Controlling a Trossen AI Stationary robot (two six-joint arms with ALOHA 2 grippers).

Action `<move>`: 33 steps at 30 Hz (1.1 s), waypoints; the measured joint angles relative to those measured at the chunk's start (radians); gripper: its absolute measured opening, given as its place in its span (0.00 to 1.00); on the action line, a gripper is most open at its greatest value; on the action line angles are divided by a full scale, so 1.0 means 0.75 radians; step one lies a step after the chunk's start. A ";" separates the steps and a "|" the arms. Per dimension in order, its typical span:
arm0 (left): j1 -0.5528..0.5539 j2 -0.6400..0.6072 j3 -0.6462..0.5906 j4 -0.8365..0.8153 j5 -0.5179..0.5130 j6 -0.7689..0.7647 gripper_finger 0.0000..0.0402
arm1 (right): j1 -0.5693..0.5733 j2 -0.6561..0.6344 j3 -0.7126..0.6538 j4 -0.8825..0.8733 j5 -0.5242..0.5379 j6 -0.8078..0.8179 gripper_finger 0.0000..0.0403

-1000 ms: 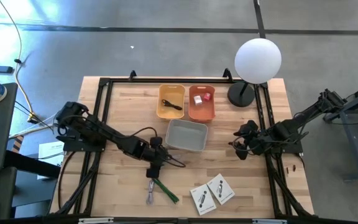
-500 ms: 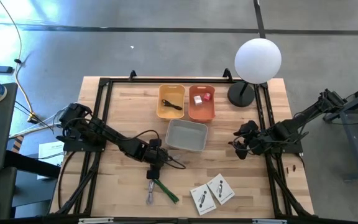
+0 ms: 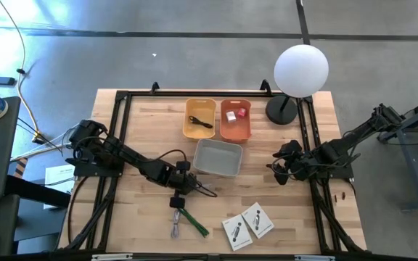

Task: Pick and place items into bin
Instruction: Put the white charger cable into the yellow bin

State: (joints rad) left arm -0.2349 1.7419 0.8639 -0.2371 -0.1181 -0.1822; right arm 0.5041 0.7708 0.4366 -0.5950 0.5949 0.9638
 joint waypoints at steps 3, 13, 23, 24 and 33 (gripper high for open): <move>-0.003 -0.038 0.008 -0.004 0.013 0.068 0.02 | 0.000 0.001 0.000 -0.006 0.000 0.001 0.61; 0.012 -0.307 0.037 -0.025 -0.116 0.236 0.01 | 0.000 0.001 0.000 -0.025 0.000 0.006 0.61; 0.309 -0.528 0.037 -0.194 -0.324 0.270 0.01 | 0.000 0.001 0.000 -0.035 0.022 0.065 0.61; 0.358 -0.530 0.037 -0.197 -0.311 0.296 0.01 | 0.000 0.001 0.000 -0.034 0.031 0.077 0.61; 0.857 -0.528 0.037 -0.126 -0.033 0.695 0.00 | 0.000 0.001 0.000 -0.037 0.061 0.161 0.61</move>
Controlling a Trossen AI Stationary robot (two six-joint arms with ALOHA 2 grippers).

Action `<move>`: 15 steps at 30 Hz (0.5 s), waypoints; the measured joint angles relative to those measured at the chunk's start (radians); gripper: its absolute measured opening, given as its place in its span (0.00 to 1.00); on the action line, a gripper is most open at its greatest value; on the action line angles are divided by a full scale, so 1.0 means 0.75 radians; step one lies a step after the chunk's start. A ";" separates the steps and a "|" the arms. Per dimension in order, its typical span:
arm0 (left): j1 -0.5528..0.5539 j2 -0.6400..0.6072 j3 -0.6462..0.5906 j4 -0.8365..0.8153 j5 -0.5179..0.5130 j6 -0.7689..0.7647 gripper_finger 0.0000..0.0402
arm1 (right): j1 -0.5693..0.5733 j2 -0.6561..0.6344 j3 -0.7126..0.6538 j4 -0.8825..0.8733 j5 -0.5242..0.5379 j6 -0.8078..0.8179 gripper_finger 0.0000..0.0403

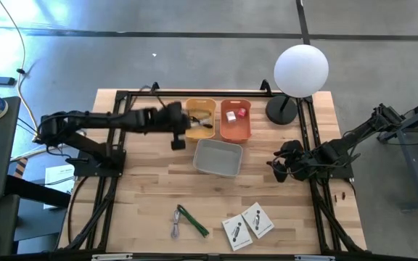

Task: Pick and place items into bin
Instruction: Put the white charger cable into the yellow bin

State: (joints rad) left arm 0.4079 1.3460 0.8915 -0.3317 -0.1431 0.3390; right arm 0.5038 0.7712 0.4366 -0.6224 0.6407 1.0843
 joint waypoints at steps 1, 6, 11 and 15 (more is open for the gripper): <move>0.055 0.000 0.000 0.007 0.035 0.032 0.00 | 0.000 0.000 0.000 0.000 0.009 0.015 0.61; 0.264 0.009 0.000 0.050 0.173 0.175 0.00 | 0.000 0.000 0.000 0.004 0.073 0.073 0.61; 0.348 0.042 0.012 0.062 0.265 0.298 0.01 | -0.017 0.003 -0.001 0.008 0.116 0.114 0.61; 0.346 0.113 0.072 0.045 0.280 0.438 0.01 | -0.087 0.003 0.000 0.025 0.115 0.115 0.61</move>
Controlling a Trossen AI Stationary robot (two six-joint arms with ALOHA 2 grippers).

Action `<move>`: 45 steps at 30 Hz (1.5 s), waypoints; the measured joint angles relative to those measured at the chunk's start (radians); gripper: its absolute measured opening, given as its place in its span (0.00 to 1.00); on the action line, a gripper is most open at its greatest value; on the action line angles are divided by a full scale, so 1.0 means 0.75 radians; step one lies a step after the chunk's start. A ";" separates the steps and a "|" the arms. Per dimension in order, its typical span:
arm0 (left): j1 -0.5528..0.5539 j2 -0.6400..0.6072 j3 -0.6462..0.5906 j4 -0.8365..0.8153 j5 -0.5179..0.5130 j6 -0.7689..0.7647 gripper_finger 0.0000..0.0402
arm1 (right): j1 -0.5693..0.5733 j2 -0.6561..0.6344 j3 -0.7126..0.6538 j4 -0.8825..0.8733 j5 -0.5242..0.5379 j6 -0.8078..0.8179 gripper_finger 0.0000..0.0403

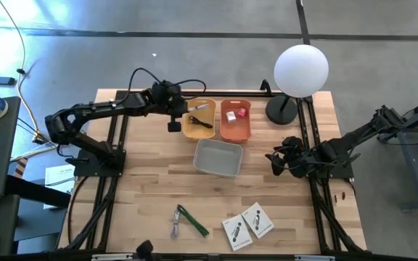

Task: Pick and place items into bin
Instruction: Put the white charger cable into the yellow bin, then put the green charger cable into the yellow bin

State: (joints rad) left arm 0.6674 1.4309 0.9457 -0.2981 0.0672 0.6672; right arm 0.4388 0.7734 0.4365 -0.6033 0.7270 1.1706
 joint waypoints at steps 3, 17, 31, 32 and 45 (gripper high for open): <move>0.005 0.071 0.071 -0.009 0.002 0.046 0.01 | -0.057 0.000 0.000 0.034 -0.002 -0.005 0.61; 0.104 0.421 0.491 -0.444 0.029 0.004 0.01 | -0.134 0.000 0.000 0.135 -0.022 -0.031 0.61; 0.105 0.456 0.546 -0.507 0.026 -0.083 0.11 | -0.134 0.067 0.000 0.128 -0.051 -0.036 0.61; 0.105 0.456 0.546 -0.508 0.026 -0.094 0.13 | -0.134 0.081 0.000 0.128 -0.060 -0.036 0.61; 0.035 0.448 0.546 -0.515 0.097 -0.129 0.38 | -0.107 0.191 0.000 0.240 -0.059 -0.061 0.61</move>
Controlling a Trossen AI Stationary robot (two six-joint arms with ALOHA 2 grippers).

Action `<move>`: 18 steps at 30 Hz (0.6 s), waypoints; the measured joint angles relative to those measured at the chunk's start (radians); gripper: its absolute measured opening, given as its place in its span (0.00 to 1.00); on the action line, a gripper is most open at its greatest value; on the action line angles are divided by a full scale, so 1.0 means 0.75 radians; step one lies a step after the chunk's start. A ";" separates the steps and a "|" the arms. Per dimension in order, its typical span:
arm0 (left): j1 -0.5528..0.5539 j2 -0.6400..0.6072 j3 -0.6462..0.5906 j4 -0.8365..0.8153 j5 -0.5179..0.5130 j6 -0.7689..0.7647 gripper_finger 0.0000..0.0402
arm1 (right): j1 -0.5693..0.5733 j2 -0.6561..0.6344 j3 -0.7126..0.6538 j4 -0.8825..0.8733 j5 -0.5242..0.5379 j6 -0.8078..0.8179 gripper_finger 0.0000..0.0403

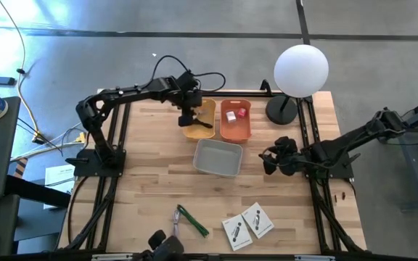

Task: Pick and place items into bin
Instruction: Put the green charger cable into the yellow bin

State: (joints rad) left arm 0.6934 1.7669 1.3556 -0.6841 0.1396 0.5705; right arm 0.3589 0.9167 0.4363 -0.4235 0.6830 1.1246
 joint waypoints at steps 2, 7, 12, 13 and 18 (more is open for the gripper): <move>-0.011 -0.017 0.000 0.000 0.034 -0.001 0.41 | 0.009 -0.003 0.000 0.006 0.010 -0.010 0.61; -0.057 -0.108 0.000 -0.050 0.190 0.016 0.43 | 0.035 -0.003 0.000 -0.003 -0.006 -0.011 0.61; -0.183 -0.242 0.000 -0.198 0.288 0.098 0.43 | 0.069 -0.003 0.000 -0.009 -0.005 -0.011 0.61; -0.229 -0.269 0.000 -0.222 0.293 0.102 0.43 | 0.073 -0.003 0.000 -0.012 -0.005 -0.011 0.61; -0.501 -0.353 0.000 -0.307 0.281 0.113 0.43 | 0.084 -0.003 0.000 -0.036 -0.002 -0.012 0.61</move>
State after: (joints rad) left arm 0.3179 1.5019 1.3556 -0.9147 0.3502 0.6554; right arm 0.4221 0.9146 0.4366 -0.4508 0.6816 1.1154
